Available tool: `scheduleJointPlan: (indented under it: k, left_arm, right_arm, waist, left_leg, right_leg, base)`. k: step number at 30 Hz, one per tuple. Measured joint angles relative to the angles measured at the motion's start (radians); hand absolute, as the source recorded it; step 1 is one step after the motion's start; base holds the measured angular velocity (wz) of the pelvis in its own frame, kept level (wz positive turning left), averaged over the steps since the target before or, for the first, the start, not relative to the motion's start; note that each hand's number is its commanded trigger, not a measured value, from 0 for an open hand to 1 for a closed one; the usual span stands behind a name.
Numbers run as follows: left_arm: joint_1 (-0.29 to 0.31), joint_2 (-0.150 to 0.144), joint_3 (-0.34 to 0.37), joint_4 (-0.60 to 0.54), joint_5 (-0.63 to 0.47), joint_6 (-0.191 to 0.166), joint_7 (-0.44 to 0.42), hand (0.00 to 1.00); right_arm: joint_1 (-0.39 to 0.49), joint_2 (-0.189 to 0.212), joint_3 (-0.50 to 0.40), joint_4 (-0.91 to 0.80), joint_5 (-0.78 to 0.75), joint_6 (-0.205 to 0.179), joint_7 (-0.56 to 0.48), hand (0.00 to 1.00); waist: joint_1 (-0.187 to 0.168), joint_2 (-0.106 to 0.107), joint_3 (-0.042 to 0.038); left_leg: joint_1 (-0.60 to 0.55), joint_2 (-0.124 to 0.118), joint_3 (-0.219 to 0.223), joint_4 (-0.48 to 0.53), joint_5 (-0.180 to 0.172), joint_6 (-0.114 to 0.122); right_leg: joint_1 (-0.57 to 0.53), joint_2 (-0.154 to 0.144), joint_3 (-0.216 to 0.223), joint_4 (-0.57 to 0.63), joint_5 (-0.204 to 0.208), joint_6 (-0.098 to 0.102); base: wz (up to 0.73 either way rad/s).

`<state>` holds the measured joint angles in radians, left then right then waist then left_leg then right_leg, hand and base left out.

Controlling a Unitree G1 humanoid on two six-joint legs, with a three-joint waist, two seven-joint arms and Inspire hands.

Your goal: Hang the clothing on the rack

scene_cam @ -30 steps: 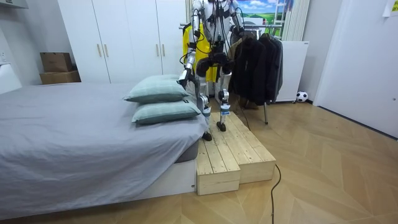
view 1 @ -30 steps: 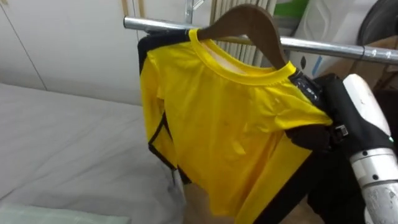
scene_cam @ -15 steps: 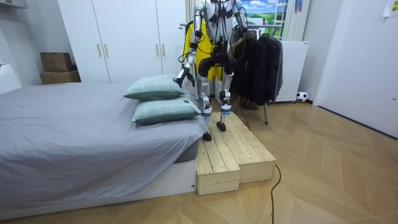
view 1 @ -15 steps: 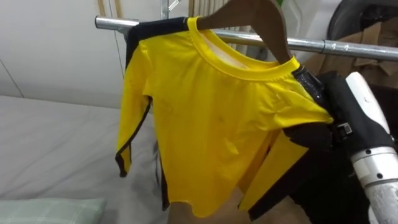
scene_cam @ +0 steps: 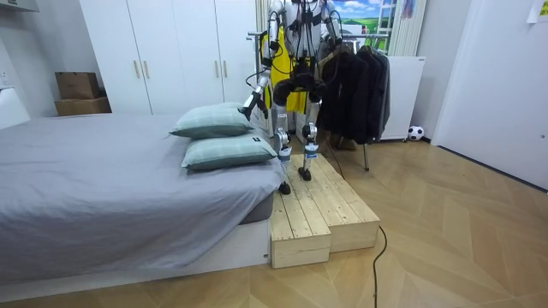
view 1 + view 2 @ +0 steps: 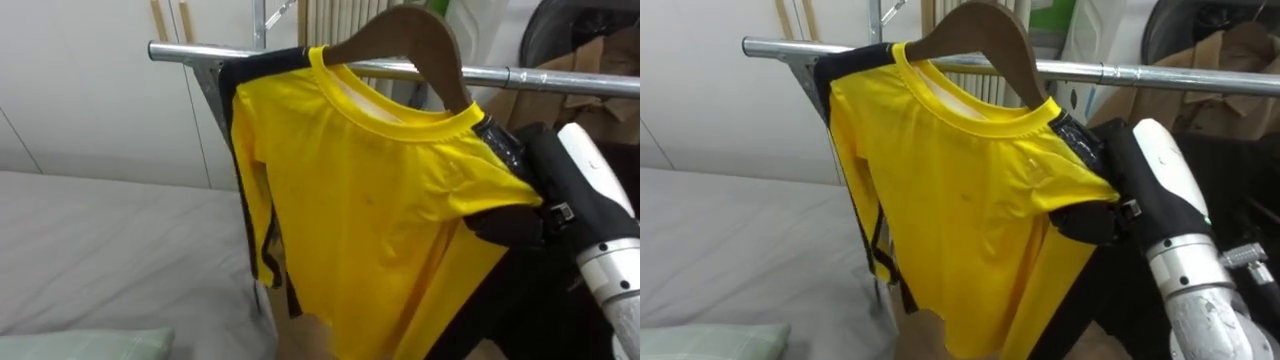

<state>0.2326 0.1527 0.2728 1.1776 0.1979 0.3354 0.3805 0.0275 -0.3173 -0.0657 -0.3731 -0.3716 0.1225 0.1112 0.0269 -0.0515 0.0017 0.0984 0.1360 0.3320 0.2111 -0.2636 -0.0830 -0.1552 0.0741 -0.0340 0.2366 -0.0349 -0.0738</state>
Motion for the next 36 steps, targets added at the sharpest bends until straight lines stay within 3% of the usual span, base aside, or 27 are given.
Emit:
scheduleJointPlan:
  k: [5, 12, 20, 29, 36]
  left_arm:
    - [0.0, 0.0, 0.0, 0.0, -0.011, -0.018, 0.001, 0.0]
    - [0.0, 0.002, 0.0, 0.0, -0.011, -0.041, 0.002, 0.0]
    - [0.006, 0.011, -0.001, 0.0, -0.011, -0.111, 0.003, 0.0]
    - [0.004, 0.013, 0.0, -0.019, -0.009, -0.128, 0.0, 0.0]
    - [0.005, 0.016, -0.001, -0.031, -0.008, -0.134, -0.025, 0.0]
  right_arm:
    - [-0.003, 0.0, 0.0, 0.034, 0.094, 0.0, 0.003, 1.0]
    - [-0.019, -0.002, 0.003, 0.1, 0.1, 0.0, 0.01, 1.0]
    - [-0.046, -0.004, 0.004, 0.181, 0.149, -0.001, 0.02, 1.0]
    - [-0.106, -0.016, 0.006, 0.299, 0.26, 0.0, 0.067, 1.0]
    - [-0.159, -0.016, 0.009, 0.417, 0.288, 0.0, 0.097, 1.0]
  waist:
    - [0.001, -0.002, 0.0014]
    - [0.018, -0.013, 0.0066]
    - [0.064, -0.026, 0.0135]
    - [0.103, -0.028, 0.012]
    - [0.118, -0.029, 0.0121]
  left_leg:
    - [-0.002, -0.011, -0.037, -0.005, 0.001, 0.006]
    - [0.0, -0.011, -0.046, -0.007, 0.001, 0.007]
    - [0.0, -0.01, -0.066, -0.013, 0.001, 0.007]
    - [0.006, -0.011, -0.107, -0.009, 0.001, 0.006]
    - [0.016, -0.012, -0.119, -0.007, 0.001, 0.007]
  right_leg:
    - [0.003, -0.004, -0.009, 0.0, 0.0, 0.0]
    - [0.009, -0.006, -0.02, -0.002, -0.001, 0.001]
    - [0.018, -0.005, -0.033, -0.016, -0.001, 0.001]
    - [0.03, -0.009, -0.065, -0.016, -0.011, -0.001]
    - [0.049, -0.013, -0.065, -0.016, -0.022, 0.002]
  base:
    - [0.07]
    - [0.04]
    - [0.05]
    - [0.07]
    - [0.06]
